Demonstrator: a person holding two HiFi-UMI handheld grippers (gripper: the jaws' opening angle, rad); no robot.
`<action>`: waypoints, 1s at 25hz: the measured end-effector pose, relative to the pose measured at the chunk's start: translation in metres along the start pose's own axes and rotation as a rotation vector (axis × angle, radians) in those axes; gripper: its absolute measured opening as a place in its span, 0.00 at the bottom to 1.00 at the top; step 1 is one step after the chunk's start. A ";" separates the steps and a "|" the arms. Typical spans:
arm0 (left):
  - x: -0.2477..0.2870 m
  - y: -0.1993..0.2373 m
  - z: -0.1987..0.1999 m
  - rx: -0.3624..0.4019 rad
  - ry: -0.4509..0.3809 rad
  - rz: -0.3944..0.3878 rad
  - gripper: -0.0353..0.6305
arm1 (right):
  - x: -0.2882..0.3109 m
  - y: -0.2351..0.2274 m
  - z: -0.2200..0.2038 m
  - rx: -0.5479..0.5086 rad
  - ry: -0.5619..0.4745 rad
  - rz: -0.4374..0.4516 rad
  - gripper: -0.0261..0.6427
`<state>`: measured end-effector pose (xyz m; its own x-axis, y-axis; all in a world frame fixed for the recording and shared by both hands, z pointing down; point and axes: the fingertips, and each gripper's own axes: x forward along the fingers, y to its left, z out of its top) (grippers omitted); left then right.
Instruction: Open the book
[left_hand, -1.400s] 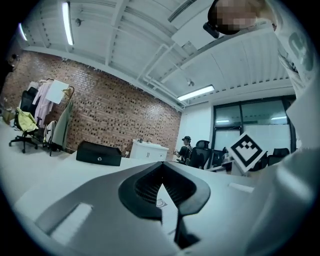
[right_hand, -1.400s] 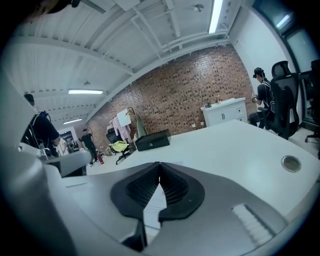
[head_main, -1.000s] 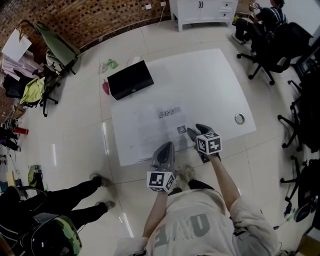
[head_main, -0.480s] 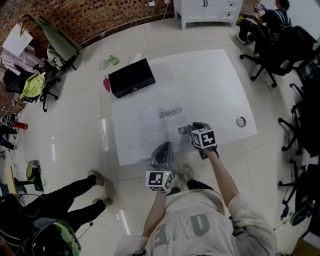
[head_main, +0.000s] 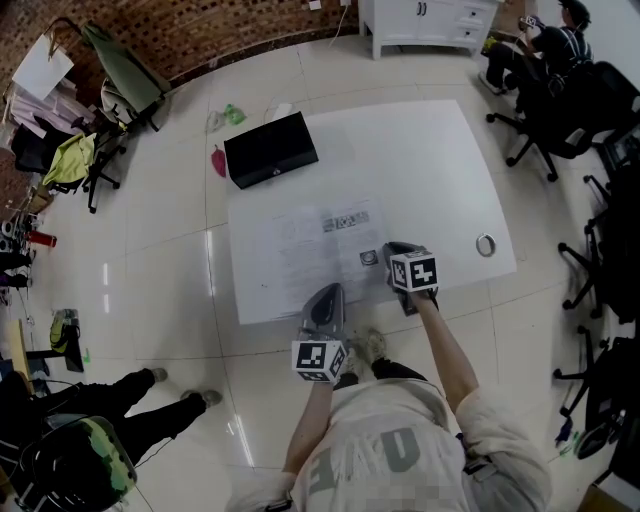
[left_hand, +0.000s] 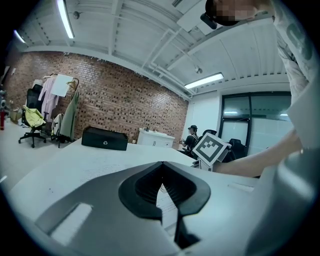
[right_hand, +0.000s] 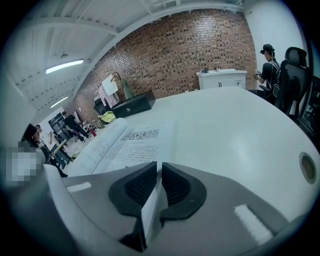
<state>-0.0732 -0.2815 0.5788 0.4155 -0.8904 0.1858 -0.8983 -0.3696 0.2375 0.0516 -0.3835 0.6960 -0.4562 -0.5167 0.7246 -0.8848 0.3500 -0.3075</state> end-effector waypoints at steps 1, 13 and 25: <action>0.000 -0.002 0.000 0.003 -0.001 -0.004 0.08 | -0.002 0.000 0.001 0.003 -0.008 -0.004 0.09; 0.006 -0.029 -0.015 0.089 0.030 -0.030 0.08 | -0.029 0.023 0.026 0.037 -0.074 0.094 0.05; 0.028 -0.081 -0.059 0.314 0.131 -0.215 0.41 | -0.049 0.062 0.045 0.009 -0.077 0.161 0.04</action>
<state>0.0193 -0.2606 0.6211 0.5949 -0.7502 0.2887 -0.7806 -0.6249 -0.0153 0.0147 -0.3721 0.6134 -0.5973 -0.5135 0.6161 -0.8007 0.4262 -0.4210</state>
